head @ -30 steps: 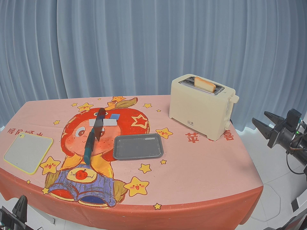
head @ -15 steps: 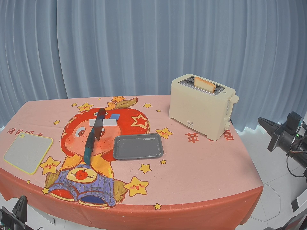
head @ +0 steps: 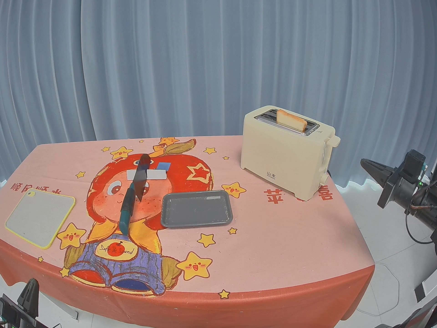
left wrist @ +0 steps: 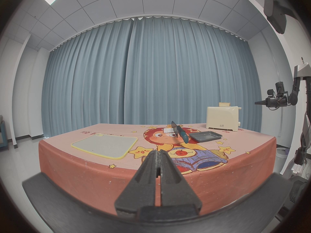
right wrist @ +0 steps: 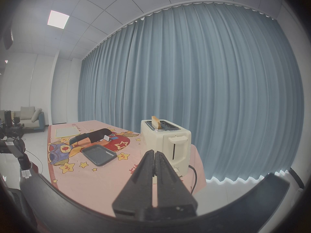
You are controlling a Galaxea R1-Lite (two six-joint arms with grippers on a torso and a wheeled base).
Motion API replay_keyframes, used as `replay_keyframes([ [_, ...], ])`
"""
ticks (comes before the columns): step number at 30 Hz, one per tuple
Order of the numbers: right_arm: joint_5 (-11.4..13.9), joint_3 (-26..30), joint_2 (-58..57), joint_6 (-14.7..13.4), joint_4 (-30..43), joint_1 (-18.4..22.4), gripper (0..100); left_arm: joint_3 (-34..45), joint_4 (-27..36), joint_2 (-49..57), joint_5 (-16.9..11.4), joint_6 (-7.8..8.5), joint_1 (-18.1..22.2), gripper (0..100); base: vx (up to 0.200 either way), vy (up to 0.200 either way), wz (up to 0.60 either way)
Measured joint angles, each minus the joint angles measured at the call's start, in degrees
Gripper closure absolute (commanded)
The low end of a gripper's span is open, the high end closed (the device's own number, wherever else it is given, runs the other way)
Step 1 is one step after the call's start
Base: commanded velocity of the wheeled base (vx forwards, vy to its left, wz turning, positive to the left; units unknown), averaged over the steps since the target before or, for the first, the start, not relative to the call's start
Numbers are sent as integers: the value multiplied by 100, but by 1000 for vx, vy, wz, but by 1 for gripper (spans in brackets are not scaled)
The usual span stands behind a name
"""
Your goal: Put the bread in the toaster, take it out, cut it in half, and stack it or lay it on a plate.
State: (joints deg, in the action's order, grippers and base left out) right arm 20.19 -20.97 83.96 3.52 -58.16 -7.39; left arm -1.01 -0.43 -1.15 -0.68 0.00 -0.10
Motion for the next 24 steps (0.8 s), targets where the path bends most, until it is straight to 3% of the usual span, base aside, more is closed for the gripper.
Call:
replay_keyframes([
  [7, 11, -85, 83, 30, -13, -21, 100, 0, 0, 0, 0, 0, 0, 100, 0, 0, 0],
  [12, 11, -63, 27, 206, 16, -49, 100, 0, 0, 0, -2, 0, 0, 100, 0, 0, 0],
  [24, -5, 293, 68, 260, 27, -327, 100, 0, 0, 0, 0, 0, -1, 100, 0, 0, 0],
])
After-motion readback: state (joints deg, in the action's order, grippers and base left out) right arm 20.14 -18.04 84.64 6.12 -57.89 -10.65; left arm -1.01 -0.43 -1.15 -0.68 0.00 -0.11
